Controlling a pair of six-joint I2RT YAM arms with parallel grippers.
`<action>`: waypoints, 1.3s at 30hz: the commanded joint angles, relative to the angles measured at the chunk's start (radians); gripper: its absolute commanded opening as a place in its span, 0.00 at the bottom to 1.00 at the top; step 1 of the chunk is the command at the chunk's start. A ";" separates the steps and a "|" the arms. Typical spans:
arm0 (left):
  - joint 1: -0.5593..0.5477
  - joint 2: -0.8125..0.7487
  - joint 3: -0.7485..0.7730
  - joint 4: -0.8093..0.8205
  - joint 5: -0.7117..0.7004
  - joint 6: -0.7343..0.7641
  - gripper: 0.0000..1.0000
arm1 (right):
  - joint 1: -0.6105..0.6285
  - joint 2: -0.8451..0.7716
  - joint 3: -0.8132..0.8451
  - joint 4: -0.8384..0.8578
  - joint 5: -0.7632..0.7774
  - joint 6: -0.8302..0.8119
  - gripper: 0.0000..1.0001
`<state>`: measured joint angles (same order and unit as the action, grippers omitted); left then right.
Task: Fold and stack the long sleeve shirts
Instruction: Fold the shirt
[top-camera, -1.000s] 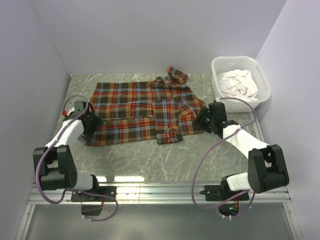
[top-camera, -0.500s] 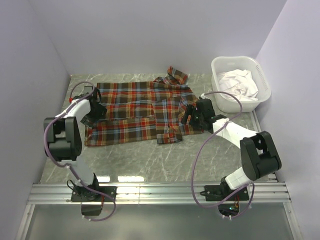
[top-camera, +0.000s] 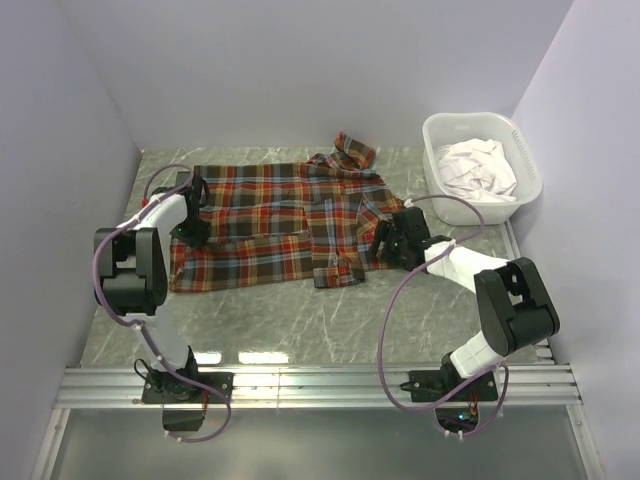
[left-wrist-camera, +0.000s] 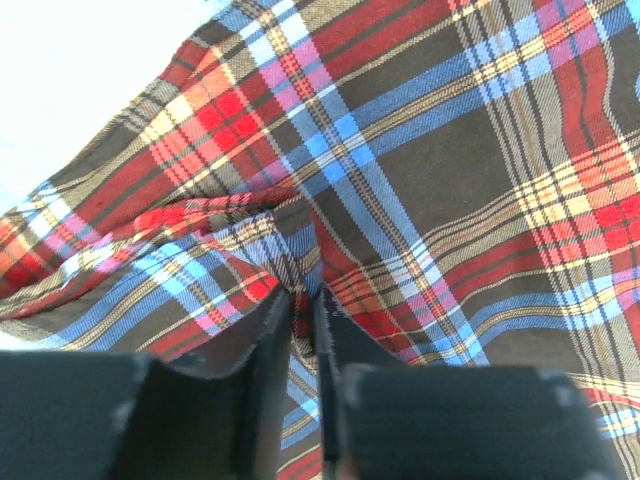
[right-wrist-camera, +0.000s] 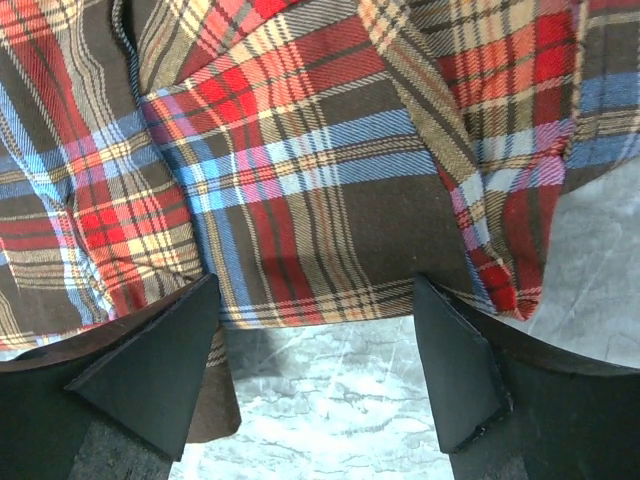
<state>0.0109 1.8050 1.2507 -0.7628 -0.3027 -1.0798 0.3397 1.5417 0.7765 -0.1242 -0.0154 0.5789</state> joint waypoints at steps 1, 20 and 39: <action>-0.005 -0.015 0.047 -0.058 -0.061 -0.038 0.19 | -0.014 -0.006 -0.016 0.035 0.019 0.009 0.84; -0.098 -0.260 -0.068 -0.075 -0.233 -0.112 0.90 | -0.039 -0.048 -0.042 0.064 -0.035 0.001 0.82; 0.021 -0.245 -0.442 0.177 0.045 0.011 0.79 | -0.168 -0.009 -0.166 0.212 -0.273 0.226 0.74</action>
<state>0.0006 1.5352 0.8387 -0.6144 -0.3088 -1.0626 0.1970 1.5269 0.6388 0.0948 -0.2810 0.7567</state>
